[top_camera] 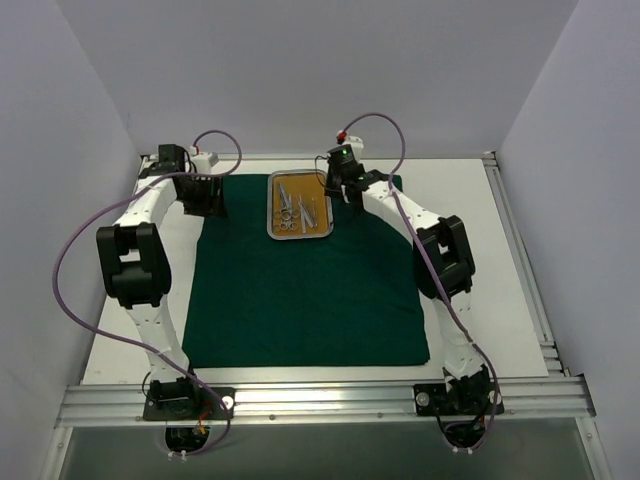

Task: Open and lay out the surgical kit
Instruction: Pick up the medical item from the container.

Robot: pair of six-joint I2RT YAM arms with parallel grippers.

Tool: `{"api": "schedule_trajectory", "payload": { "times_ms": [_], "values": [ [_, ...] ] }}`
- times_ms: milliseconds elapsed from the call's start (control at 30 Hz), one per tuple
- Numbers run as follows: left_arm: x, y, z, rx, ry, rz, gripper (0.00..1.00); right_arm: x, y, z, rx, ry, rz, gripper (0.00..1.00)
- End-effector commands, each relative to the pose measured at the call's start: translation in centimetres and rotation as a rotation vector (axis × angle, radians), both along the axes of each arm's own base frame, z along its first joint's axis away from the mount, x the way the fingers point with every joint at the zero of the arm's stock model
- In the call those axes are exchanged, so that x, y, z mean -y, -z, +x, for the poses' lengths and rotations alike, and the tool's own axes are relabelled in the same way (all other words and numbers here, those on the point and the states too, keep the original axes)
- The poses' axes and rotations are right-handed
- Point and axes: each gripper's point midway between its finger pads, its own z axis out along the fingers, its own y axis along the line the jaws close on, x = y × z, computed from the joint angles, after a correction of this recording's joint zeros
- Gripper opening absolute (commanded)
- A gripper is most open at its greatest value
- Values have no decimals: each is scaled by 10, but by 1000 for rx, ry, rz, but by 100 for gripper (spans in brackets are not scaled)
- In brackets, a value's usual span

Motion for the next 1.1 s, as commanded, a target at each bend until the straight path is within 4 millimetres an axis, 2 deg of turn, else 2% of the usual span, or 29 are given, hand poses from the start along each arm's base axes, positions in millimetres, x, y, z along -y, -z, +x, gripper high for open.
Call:
{"api": "schedule_trajectory", "payload": {
  "times_ms": [0,33,167,200,233,433,600,800,1067],
  "values": [
    [-9,-39,3,100,14,41,66,2,-3,0,5,53,-139,19],
    [-9,-39,2,101,16,43,67,-4,6,0,-3,47,-150,19],
    [-6,-33,-1,83,26,36,67,-25,10,6,15,28,-164,18],
    [-6,-31,-2,77,25,33,67,-26,18,7,2,23,-181,18],
    [-4,-30,-2,73,27,26,67,-31,10,12,24,24,-176,17],
    [0,-23,-2,54,33,-1,67,-28,25,17,13,25,-224,15],
    [1,-17,-4,41,35,-3,67,-35,44,15,-19,-13,-212,14],
    [2,-10,-6,23,36,-6,67,-40,49,17,-26,-23,-181,14],
    [2,-12,-5,31,38,-12,67,-46,59,15,-45,-46,-162,13]
  ]
}}
